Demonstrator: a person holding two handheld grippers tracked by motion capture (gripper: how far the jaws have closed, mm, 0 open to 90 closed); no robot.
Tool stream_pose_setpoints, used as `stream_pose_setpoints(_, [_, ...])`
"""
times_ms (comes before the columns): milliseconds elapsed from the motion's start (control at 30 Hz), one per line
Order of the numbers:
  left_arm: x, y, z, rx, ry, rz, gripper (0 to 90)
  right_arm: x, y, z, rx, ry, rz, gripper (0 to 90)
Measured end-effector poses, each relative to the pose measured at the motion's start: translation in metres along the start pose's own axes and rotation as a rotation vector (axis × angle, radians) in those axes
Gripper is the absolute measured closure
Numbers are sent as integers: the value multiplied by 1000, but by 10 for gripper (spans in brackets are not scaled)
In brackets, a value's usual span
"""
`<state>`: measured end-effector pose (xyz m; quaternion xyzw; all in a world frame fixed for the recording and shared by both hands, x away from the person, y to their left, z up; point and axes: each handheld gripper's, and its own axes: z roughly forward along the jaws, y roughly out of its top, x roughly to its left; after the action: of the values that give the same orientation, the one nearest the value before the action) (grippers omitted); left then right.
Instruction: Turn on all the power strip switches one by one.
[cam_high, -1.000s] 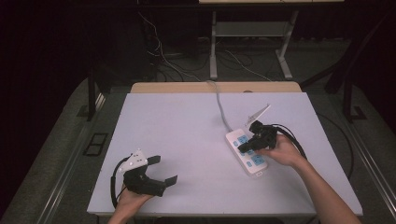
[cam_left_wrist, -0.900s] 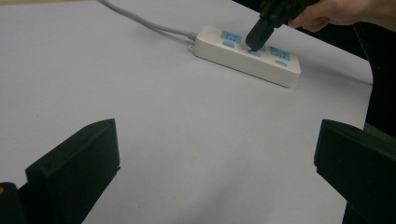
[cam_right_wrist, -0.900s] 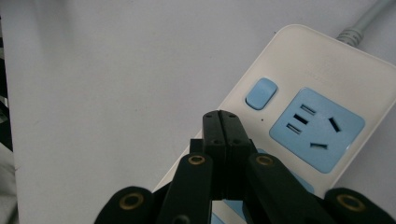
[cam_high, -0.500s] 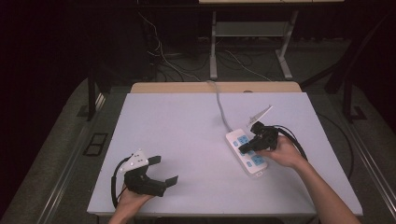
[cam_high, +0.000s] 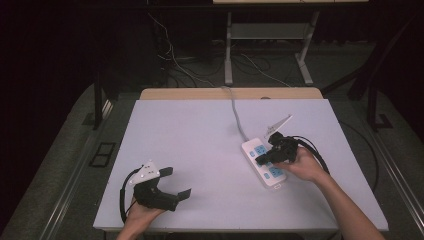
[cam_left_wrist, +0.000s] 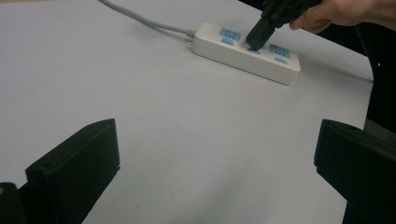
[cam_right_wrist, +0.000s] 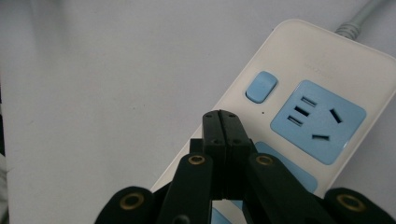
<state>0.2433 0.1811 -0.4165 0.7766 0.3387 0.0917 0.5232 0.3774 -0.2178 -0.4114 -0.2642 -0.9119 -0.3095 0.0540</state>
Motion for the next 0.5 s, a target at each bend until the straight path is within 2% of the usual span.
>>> stream_pose_setpoints(167, [-1,0,1,1,-2,4,0,0,-1,0,-4,-3,10,900])
stream_pose_setpoints(500, [-1,0,1,4,-3,6,0,2,-2,1,-10,-20,-2,900])
